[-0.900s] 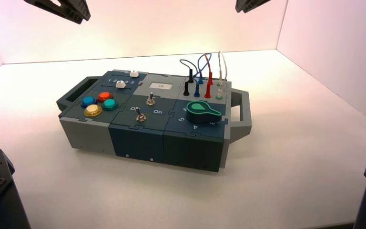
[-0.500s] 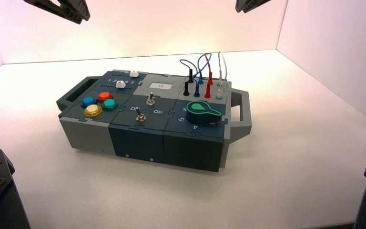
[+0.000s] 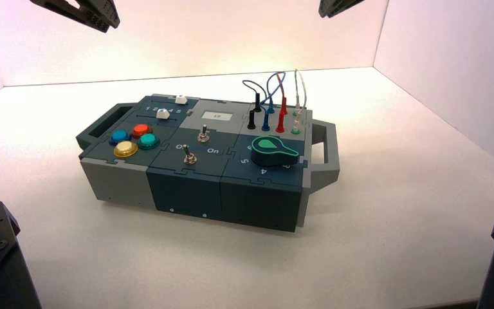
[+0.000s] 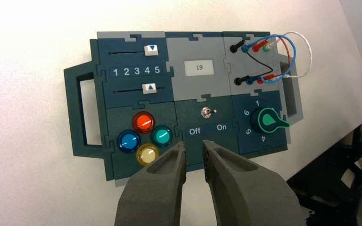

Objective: Move the right gripper to the left.

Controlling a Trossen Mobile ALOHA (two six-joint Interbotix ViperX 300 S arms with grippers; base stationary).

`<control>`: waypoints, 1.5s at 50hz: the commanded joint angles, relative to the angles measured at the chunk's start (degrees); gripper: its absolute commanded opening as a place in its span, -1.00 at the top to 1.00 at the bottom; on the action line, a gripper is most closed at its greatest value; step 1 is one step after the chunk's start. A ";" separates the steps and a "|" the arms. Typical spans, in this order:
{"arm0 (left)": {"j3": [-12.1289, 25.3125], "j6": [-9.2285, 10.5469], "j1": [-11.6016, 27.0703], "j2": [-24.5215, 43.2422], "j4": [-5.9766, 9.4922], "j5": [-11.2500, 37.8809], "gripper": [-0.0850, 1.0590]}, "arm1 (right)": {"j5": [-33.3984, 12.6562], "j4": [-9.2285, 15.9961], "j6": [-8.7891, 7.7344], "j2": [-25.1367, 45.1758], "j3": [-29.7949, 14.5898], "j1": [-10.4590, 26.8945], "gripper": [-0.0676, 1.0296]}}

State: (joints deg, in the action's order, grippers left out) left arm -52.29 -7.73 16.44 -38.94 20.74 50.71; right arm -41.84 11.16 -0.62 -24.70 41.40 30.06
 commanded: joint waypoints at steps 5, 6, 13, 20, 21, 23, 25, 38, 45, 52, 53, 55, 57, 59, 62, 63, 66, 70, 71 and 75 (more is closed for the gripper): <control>1.41 -0.26 -0.26 -0.09 -0.18 -0.35 0.47 | 0.53 0.26 -0.26 -0.09 -1.67 0.18 0.92; 1.49 -0.26 -0.26 -0.18 -0.18 -0.35 0.47 | 0.53 0.35 -0.18 -0.09 -1.85 0.26 0.92; 1.58 -0.26 -0.26 -0.09 -0.09 -0.26 0.47 | 0.53 0.97 -0.18 0.26 -2.99 2.72 0.92; 1.58 -0.26 -0.26 -0.18 -0.18 -0.35 0.47 | 0.53 1.32 0.18 2.29 -5.01 6.42 0.92; 1.58 -0.26 -0.26 -0.09 -0.09 -0.35 0.47 | 0.53 1.32 0.18 2.64 -5.19 6.77 0.92; 1.58 -0.26 -0.26 -0.09 -0.09 -0.26 0.47 | 0.53 1.32 0.44 3.52 -5.98 7.91 0.92; 1.58 -0.26 -0.26 -0.18 -0.09 -0.35 0.47 | 0.53 1.41 0.53 4.66 -6.86 8.96 0.92; 1.05 -0.26 -2.11 -0.70 -0.70 -0.26 0.47 | 0.53 1.76 0.62 10.99 -14.06 15.03 0.92; 0.88 -0.35 -3.43 -1.32 -0.97 -0.09 0.47 | 0.53 2.20 0.70 14.06 -17.49 17.67 0.92; 0.88 -0.62 -3.52 -1.41 -1.05 0.00 0.47 | 0.53 2.99 0.70 17.14 -20.39 20.21 0.92; 0.88 -0.62 -3.52 -1.41 -1.05 -0.09 0.47 | 0.53 3.08 0.70 17.58 -20.83 20.65 0.92; 0.88 -0.62 -3.43 -1.41 -0.97 0.00 0.47 | 0.53 3.16 0.70 18.37 -21.62 21.27 0.92; 0.79 -0.62 -3.52 -1.41 -1.05 -0.09 0.47 | 0.53 3.34 0.70 19.34 -22.76 22.15 0.92; 0.70 -0.62 -3.52 -1.41 -0.97 -0.09 0.47 | 0.62 3.43 0.70 20.13 -23.64 22.85 0.92; 0.53 -0.62 -3.52 -1.41 -0.97 0.00 0.47 | 0.62 3.52 0.70 21.36 -25.05 23.91 0.92; 0.53 -0.53 -3.52 -1.41 -0.97 -0.09 0.47 | 0.53 3.52 0.79 21.97 -25.58 24.26 0.92; 0.44 -0.62 -3.52 -1.41 -1.05 -0.09 0.47 | 0.53 3.52 0.88 23.03 -26.89 24.79 0.92; 0.44 -0.62 -3.52 -1.41 -0.97 -0.09 0.47 | 0.53 3.60 0.88 23.82 -27.95 25.14 0.92; 0.35 -0.62 -3.52 -1.41 -0.97 0.00 0.47 | 0.53 3.69 0.88 23.91 -28.21 25.31 0.92; 0.35 -0.62 -3.60 -1.41 -0.97 -0.09 0.47 | 0.53 3.69 0.88 24.43 -28.83 25.49 0.92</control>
State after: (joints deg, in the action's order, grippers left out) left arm -52.65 -8.09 13.27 -40.17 19.78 50.89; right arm -41.75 14.50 0.00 0.26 14.94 55.11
